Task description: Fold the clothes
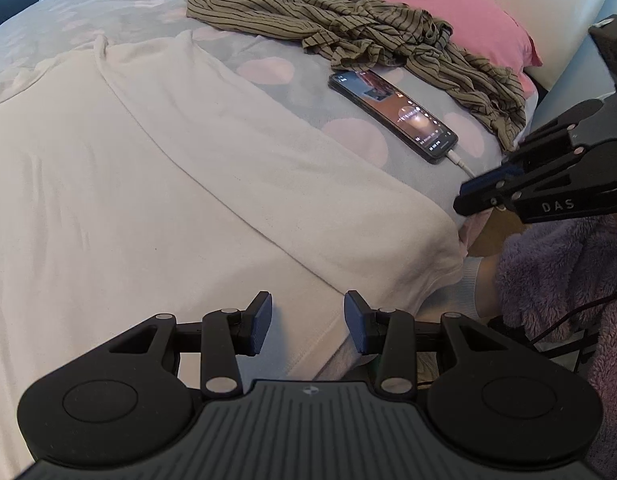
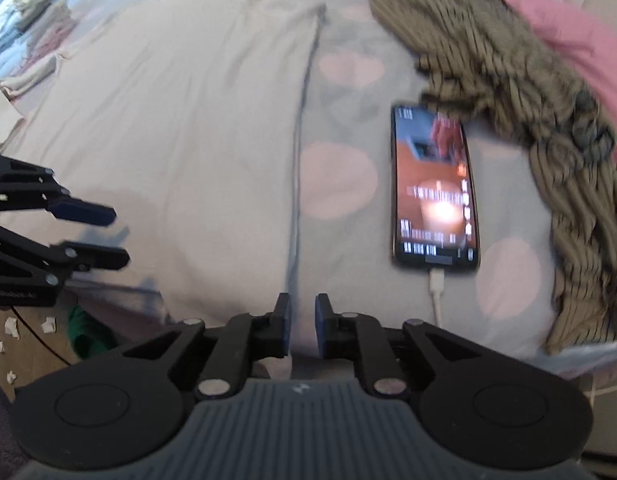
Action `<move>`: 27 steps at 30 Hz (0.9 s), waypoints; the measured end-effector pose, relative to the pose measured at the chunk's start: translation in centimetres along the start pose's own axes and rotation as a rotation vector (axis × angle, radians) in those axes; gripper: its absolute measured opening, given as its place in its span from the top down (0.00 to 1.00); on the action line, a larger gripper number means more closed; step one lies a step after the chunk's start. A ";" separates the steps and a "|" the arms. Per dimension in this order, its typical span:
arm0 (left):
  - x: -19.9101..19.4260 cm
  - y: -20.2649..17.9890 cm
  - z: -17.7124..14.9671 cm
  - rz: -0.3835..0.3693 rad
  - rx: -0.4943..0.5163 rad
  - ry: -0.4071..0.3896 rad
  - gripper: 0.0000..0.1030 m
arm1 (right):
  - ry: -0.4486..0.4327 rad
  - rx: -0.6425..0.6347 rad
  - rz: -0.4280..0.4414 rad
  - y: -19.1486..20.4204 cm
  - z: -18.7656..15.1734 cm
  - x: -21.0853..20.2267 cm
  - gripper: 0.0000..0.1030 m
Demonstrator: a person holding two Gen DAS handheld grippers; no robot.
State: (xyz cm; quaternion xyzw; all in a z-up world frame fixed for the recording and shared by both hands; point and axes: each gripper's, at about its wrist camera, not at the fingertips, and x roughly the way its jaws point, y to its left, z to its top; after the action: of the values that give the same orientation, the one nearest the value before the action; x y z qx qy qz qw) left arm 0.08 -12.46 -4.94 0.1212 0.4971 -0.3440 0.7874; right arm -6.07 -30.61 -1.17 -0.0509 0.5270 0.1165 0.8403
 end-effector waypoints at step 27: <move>-1.7 5.8 0.2 0.114 -0.192 -0.050 0.64 | -0.064 -0.300 0.025 6.8 2.4 3.1 0.66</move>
State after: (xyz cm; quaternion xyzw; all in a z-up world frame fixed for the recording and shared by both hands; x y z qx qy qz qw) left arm 3.61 -7.55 -4.32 0.0647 0.5004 -0.2521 0.8258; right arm -4.41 -23.11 -2.63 -0.1655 0.4774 0.2060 0.8380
